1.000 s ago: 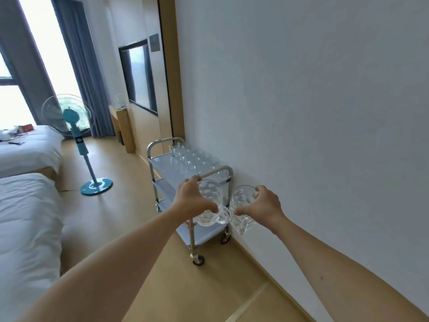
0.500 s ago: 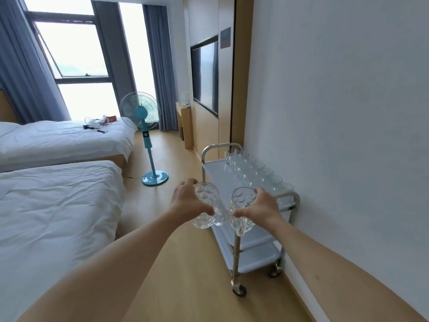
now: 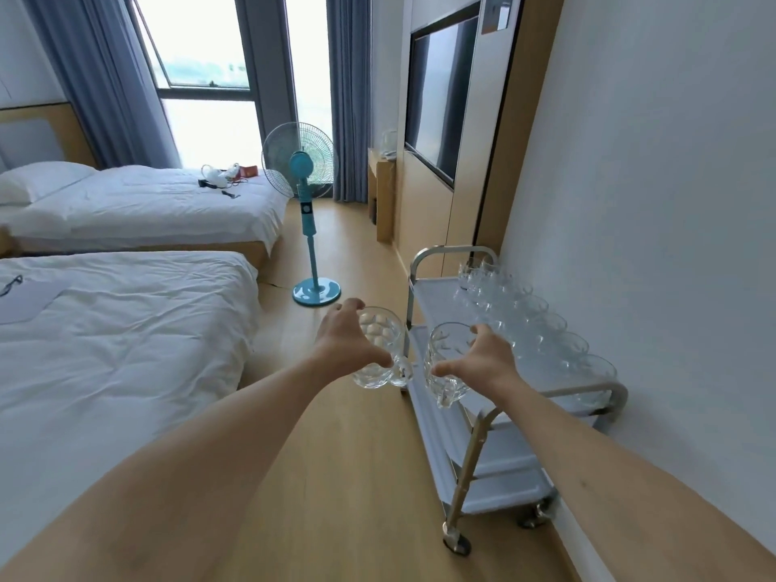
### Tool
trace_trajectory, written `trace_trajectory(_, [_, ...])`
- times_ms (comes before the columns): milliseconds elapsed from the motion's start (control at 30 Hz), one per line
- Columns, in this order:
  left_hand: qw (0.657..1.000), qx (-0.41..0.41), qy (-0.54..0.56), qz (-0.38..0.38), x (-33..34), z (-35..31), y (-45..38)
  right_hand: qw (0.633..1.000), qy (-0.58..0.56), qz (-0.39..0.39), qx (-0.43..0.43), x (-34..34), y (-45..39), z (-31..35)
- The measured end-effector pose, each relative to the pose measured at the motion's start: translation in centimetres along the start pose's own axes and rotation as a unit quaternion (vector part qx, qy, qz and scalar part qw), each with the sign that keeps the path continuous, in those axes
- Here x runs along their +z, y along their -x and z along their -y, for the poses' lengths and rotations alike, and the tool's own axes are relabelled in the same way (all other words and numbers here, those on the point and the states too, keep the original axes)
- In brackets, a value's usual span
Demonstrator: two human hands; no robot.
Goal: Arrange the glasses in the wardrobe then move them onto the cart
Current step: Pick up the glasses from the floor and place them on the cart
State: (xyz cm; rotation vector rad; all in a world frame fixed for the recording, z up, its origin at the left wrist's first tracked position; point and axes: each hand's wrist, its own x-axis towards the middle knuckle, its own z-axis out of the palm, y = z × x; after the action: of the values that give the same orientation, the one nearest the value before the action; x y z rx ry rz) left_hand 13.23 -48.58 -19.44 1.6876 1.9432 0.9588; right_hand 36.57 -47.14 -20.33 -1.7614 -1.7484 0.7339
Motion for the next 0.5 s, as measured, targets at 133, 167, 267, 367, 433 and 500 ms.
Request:
trace_trajectory(133, [1.0, 0.009, 0.008, 0.018, 0.6, 2.4, -5.9, 1.0, -0.002, -0.009, 0.013, 2.7, -4.6, 1.1])
trace_trajectory(167, [1.0, 0.012, 0.01, 0.023, 0.8, 3.0, -7.5, 1.0, -0.001, -0.012, 0.019, 3.5, -5.8, 1.4])
trace_trajectory(267, [0.998, 0.016, 0.013, 0.054, 1.2, 4.8, -12.5, 0.999, -0.005, -0.024, 0.047, 5.6, -9.7, 2.2])
trace_trajectory(367, [0.995, 0.022, 0.016, 0.092, 1.9, 7.0, -17.2, 0.997, 0.0, -0.03, 0.073, 7.8, -13.3, 2.9])
trace_trajectory(433, [0.993, 0.019, 0.02, 0.115, 2.4, 8.4, -20.1, 0.995, 0.0, -0.031, 0.096, 9.2, -15.5, 3.3])
trace_trajectory(500, [0.991, 0.018, 0.011, 0.134, 2.9, 9.6, -22.6, 0.992, 0.001, -0.03, 0.119, 10.5, -17.1, 3.4])
